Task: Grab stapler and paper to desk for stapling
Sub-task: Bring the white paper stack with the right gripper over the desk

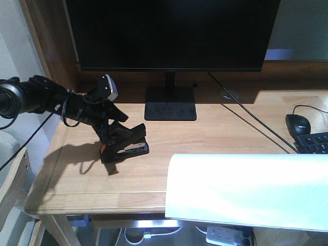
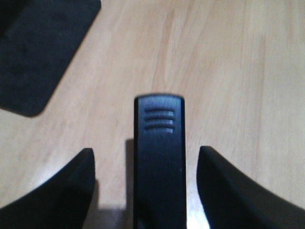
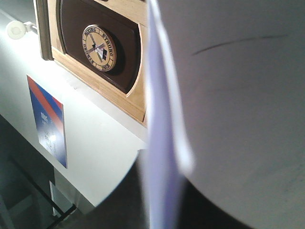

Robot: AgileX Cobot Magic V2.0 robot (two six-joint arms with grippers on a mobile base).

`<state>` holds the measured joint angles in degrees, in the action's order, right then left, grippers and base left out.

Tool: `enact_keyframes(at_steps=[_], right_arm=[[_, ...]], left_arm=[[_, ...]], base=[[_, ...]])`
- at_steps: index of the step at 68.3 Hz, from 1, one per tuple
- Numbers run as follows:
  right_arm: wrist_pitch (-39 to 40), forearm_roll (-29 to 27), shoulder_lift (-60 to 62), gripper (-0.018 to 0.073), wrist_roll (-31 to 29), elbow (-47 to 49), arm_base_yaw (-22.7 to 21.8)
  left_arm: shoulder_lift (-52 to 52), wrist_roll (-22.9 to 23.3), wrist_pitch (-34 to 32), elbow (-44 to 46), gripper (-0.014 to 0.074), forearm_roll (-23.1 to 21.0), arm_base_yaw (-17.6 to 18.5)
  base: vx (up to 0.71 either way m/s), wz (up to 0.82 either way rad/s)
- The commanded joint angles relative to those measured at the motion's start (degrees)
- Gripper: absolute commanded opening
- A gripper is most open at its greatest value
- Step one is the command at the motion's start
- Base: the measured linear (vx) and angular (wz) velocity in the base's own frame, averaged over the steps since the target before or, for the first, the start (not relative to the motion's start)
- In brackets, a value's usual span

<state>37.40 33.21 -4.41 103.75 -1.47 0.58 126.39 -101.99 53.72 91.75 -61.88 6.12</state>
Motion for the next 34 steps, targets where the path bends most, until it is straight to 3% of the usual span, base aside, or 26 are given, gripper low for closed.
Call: enact_keyframes(at_steps=[1, 19, 34], right_arm=[[3.0, -1.0, -0.7, -0.0002, -0.7, 1.6, 0.1], [3.0, -1.0, -0.7, -0.0002, -0.7, 1.6, 0.1], [3.0, -1.0, -0.7, -0.0002, -0.7, 1.6, 0.1]], left_arm=[[-4.3, 0.6, 2.3, 1.5, 0.0336, -3.6, 0.2], [-4.1, 0.5, 1.1, 1.5, -0.0004, -2.1, 2.3], [-4.1, 0.5, 0.4, 1.5, -0.0008, -2.1, 2.3]], base=[[0.00, 0.00], [0.00, 0.00], [0.00, 0.00]])
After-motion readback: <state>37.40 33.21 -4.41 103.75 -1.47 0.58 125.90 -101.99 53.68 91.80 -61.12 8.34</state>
